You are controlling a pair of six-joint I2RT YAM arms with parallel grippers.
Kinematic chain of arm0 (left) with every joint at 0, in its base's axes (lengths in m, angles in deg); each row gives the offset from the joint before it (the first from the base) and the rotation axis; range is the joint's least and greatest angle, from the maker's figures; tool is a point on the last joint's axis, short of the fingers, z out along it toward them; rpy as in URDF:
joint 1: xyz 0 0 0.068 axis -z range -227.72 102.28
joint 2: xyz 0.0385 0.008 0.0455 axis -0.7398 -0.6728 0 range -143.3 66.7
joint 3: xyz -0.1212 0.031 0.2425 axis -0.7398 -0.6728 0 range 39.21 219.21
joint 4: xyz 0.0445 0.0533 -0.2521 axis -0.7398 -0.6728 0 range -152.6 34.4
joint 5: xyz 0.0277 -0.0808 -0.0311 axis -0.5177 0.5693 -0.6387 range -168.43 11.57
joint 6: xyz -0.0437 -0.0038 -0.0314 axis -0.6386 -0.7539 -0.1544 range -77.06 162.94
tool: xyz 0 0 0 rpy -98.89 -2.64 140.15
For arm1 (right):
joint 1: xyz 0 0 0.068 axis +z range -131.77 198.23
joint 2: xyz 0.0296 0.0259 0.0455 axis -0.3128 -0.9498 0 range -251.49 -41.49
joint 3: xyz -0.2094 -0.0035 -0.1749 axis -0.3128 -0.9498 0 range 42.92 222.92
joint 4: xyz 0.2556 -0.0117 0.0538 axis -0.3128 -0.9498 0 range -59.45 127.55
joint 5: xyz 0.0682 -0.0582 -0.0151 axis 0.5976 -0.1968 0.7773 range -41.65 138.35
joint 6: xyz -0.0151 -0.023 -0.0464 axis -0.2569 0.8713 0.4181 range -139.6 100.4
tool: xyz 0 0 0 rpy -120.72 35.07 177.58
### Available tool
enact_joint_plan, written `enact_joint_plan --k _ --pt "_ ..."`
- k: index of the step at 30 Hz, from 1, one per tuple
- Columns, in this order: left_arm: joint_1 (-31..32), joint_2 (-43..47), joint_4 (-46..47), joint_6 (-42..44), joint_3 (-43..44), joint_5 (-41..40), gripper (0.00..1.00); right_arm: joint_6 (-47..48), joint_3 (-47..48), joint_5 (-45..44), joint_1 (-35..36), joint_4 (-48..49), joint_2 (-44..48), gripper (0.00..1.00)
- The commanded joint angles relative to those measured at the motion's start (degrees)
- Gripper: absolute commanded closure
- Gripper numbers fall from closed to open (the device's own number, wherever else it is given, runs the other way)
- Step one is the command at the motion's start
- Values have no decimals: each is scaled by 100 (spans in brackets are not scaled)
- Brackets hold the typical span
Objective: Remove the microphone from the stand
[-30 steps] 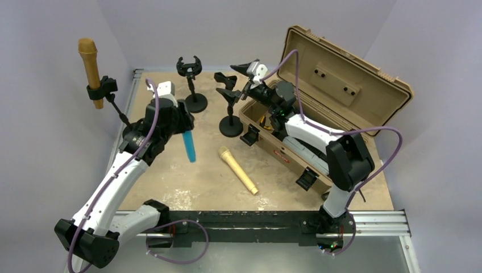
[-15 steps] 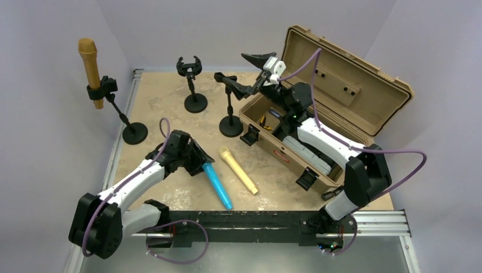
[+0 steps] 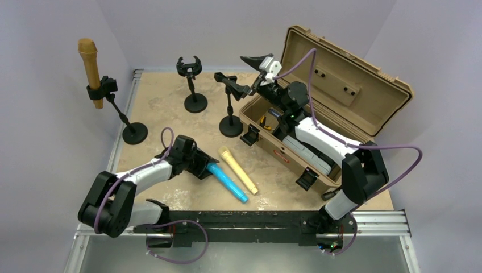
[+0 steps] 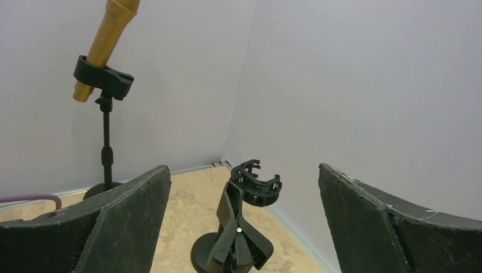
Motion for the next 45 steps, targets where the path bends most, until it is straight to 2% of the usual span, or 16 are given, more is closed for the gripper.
enact_joint_plan --k 1,3,7,12,13,15,16,26,31,36,41,45 --pt "6 -515 587 -263 23 307 94 25 98 -74 1 73 -78 1" --pt "6 -532 503 -226 24 256 84 24 99 -61 4 73 -98 1" --pt "11 -446 214 -86 104 95 58 12 90 -49 2 97 -142 1" --pt "6 -392 -155 84 153 43 37 -31 109 38 14 114 -214 1" --pt "5 -352 -185 97 141 17 28 -41 103 48 14 123 -234 1" --pt "6 -290 -188 102 109 -19 6 -60 106 68 14 134 -271 1" --pt "2 -258 -196 105 100 -46 1 -70 115 82 7 136 -284 1" --pt "2 526 -732 669 259 -434 0 -136 99 44 13 128 -158 1" --pt "0 1163 -975 1109 160 -833 0 -244 174 -324 6 -44 -64 1" --pt "-1 1774 -876 1423 -42 -974 0 -731 216 -826 23 -174 57 1" --pt "6 2361 -1252 2419 435 -1219 0 -847 248 -1307 24 -665 379 1" --pt "6 2636 -1469 3316 1253 -1510 0 -964 308 -1414 38 -1095 649 1"
